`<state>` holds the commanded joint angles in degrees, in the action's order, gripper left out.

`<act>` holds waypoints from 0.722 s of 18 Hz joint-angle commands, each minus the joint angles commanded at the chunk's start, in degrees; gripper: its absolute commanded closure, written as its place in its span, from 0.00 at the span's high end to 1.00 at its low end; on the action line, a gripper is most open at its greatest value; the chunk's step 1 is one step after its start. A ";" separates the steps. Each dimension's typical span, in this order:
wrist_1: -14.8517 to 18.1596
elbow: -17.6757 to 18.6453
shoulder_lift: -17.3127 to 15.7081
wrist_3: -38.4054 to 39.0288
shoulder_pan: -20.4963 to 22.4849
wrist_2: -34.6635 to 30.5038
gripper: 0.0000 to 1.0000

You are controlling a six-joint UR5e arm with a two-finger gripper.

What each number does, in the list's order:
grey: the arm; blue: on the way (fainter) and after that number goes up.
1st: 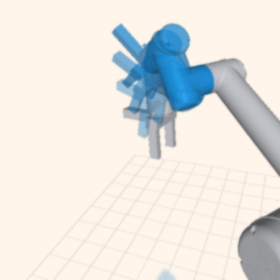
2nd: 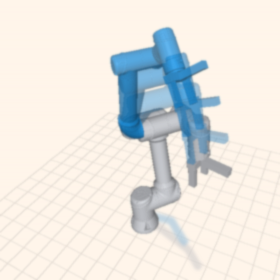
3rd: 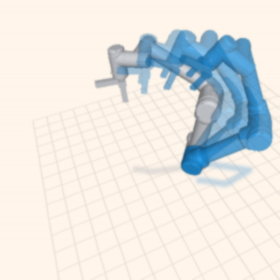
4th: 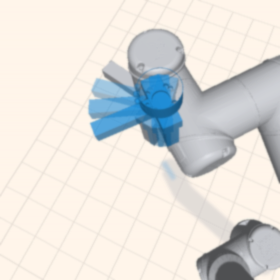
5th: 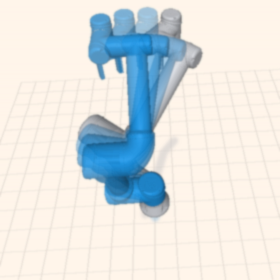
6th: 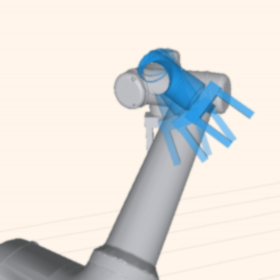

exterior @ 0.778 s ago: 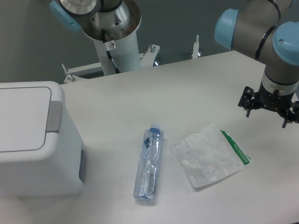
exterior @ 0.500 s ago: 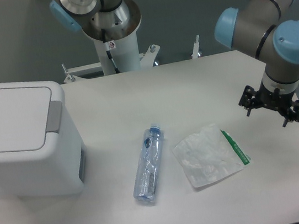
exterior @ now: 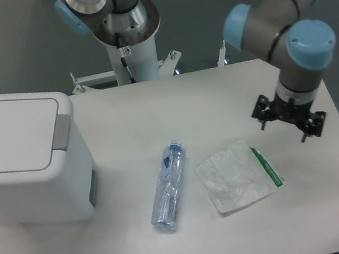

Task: Open the trash can
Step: 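Move the open gripper toward the white trash bin's lid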

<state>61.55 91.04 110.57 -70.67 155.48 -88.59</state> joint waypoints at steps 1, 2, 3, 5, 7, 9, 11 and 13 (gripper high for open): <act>-2.38 1.06 -0.27 0.79 -0.18 -0.26 1.00; -2.93 1.85 -0.44 2.80 -0.53 0.08 1.00; -2.84 1.95 -0.62 5.43 -0.79 0.26 1.00; -1.54 1.25 -2.81 7.21 -2.46 0.35 1.00; 2.32 0.02 -4.65 10.70 -4.30 1.48 1.00; 7.59 -1.91 -5.63 15.98 -6.50 2.98 1.00; 12.69 -3.75 -6.33 19.76 -9.13 3.42 1.00; 15.95 -4.90 -6.42 22.93 -10.63 6.31 1.00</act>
<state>77.51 86.14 104.15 -47.74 144.85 -82.28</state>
